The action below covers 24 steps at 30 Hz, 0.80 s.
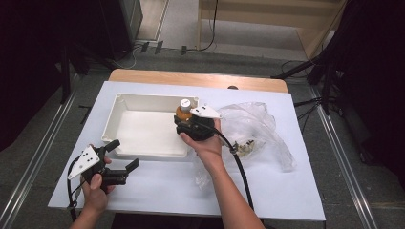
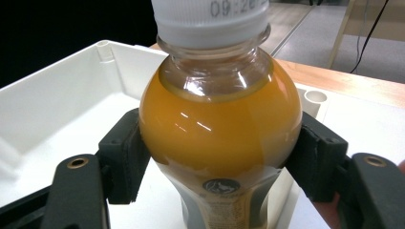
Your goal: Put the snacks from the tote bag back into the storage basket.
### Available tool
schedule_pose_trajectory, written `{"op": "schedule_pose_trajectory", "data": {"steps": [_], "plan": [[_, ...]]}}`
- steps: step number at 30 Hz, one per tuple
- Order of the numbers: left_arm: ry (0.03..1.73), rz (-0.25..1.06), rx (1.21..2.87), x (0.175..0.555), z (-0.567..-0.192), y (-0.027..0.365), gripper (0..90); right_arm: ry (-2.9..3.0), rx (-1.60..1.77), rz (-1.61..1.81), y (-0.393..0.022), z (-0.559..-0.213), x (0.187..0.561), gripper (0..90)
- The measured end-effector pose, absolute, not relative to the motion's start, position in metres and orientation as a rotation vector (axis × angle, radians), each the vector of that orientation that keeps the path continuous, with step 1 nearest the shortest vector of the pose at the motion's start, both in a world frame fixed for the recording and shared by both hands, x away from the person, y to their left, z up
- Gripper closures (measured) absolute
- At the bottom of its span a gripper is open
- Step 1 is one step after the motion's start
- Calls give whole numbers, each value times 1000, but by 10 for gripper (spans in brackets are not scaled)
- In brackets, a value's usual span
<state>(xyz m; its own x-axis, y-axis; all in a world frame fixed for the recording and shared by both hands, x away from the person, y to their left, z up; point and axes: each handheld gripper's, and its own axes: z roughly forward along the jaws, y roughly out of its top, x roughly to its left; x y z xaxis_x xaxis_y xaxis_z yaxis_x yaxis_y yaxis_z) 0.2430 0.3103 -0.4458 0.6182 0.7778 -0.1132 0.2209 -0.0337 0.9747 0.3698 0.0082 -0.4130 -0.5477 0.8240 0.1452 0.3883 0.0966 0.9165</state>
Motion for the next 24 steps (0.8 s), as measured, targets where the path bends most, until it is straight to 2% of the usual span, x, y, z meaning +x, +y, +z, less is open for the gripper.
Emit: {"op": "schedule_pose_trajectory", "data": {"steps": [24], "plan": [[856,552,1581,242,-446,310,0,2008,1168,1419,9,-425,367,315]]}}
